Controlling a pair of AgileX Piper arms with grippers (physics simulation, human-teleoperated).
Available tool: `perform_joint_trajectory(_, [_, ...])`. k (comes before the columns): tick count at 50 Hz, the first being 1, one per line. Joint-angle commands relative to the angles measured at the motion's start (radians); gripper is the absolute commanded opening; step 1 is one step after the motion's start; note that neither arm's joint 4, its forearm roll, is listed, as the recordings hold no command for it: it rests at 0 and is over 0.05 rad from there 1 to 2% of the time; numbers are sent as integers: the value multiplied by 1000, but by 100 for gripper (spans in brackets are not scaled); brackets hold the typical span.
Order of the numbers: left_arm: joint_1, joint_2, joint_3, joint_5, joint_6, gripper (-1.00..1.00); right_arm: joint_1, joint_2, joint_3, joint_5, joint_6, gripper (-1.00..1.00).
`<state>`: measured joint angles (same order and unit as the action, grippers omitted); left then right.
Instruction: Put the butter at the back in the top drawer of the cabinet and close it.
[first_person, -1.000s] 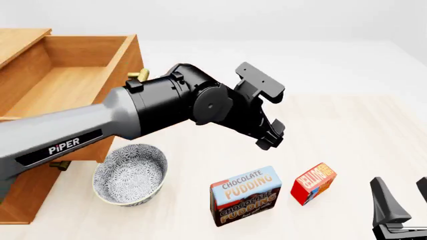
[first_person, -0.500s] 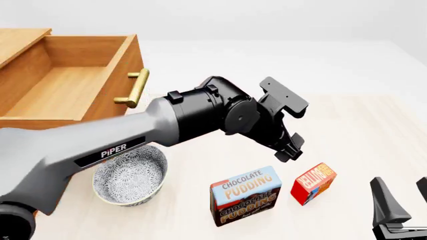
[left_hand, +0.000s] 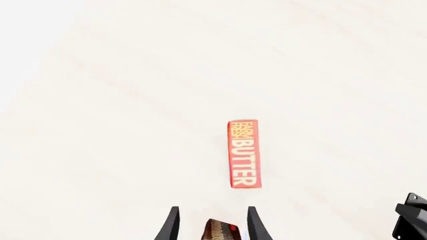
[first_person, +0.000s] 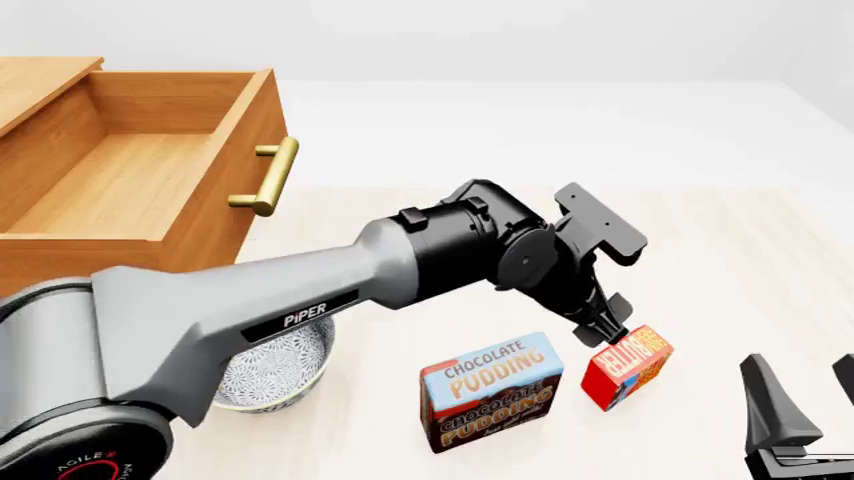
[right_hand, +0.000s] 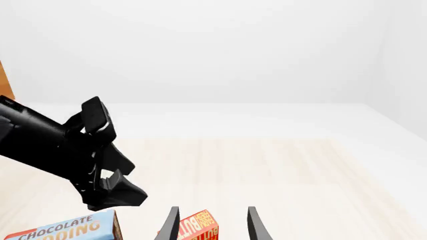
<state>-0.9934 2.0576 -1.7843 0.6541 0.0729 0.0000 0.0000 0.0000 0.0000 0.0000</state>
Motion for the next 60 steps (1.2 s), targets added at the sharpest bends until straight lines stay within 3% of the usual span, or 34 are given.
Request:
perform_joint_trajectory(1, [-13,54,-38,7,13,100,0,0,0,0,0,100])
perform_joint_trajectory(60, [-65,220,-185,51,13,100,0,0,0,0,0,100])
